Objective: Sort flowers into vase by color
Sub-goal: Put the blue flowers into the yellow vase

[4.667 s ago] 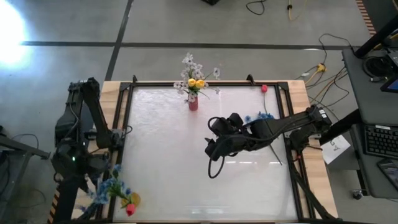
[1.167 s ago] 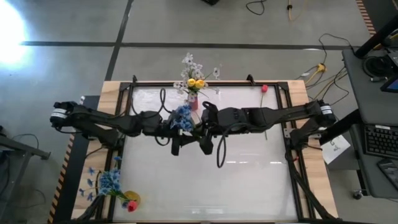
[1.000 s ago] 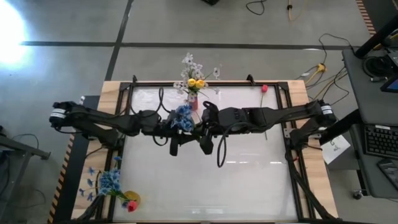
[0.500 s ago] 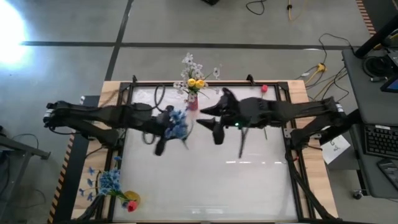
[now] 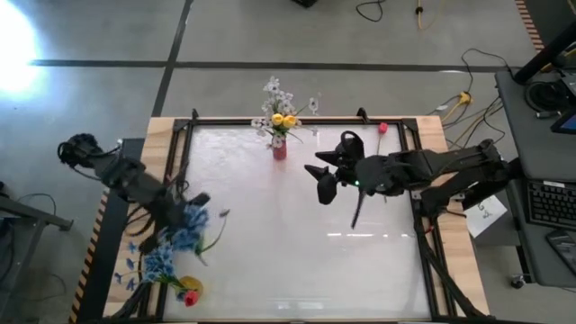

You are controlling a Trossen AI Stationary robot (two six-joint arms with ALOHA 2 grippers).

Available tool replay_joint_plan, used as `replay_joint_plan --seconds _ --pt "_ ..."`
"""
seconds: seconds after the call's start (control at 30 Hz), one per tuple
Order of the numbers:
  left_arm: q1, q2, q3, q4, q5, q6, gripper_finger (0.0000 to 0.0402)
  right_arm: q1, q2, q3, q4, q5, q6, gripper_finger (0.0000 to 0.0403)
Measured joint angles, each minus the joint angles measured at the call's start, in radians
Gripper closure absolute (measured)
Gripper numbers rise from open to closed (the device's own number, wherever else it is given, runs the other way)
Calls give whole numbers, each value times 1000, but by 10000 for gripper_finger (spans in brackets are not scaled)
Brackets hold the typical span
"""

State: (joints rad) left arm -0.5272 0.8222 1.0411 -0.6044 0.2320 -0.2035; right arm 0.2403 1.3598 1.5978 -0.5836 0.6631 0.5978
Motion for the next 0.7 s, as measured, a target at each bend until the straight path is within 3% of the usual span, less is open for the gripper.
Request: replay_joint_plan --seconds 0.4,0.7 --pt "-414 -46 -161 106 -218 -102 402 11 2 0 -67 20 214 179" --pt "-492 -10 -213 120 -300 -105 401 11 3 0 -67 20 245 179"
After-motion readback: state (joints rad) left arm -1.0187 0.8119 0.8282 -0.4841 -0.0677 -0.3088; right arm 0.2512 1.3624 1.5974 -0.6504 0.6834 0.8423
